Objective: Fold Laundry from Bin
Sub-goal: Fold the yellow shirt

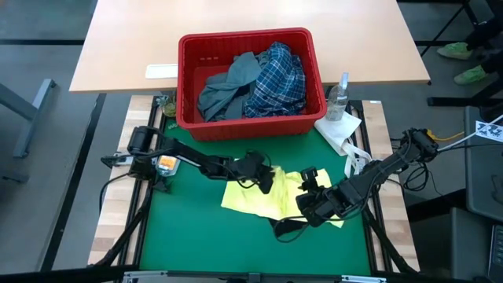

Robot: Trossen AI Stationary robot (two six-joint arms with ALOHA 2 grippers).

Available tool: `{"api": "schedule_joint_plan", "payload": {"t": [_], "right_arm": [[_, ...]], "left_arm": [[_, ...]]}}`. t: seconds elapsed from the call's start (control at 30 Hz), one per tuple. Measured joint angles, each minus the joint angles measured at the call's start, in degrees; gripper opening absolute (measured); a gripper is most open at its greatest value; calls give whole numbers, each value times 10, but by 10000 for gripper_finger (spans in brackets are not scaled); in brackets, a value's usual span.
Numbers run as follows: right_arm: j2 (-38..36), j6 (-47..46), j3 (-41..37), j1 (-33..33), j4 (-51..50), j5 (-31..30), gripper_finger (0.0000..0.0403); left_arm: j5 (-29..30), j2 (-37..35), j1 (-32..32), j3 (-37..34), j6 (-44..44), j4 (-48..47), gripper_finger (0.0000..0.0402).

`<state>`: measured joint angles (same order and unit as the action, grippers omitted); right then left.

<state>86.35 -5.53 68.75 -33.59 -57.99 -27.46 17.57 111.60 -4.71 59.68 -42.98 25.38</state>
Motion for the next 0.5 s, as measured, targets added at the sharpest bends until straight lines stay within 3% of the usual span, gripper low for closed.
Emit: {"api": "schedule_joint_plan", "payload": {"t": [0.1,0.23,0.5], "right_arm": [[0,0,0,0,15,-1,136],[1,22,0,6,67,-35,136],[1,136,0,42,228,-65,136]], "left_arm": [[-8,7,5,0,1,52,143],[-7,7,11,0,12,53,143],[-5,7,16,0,31,54,143]]}}
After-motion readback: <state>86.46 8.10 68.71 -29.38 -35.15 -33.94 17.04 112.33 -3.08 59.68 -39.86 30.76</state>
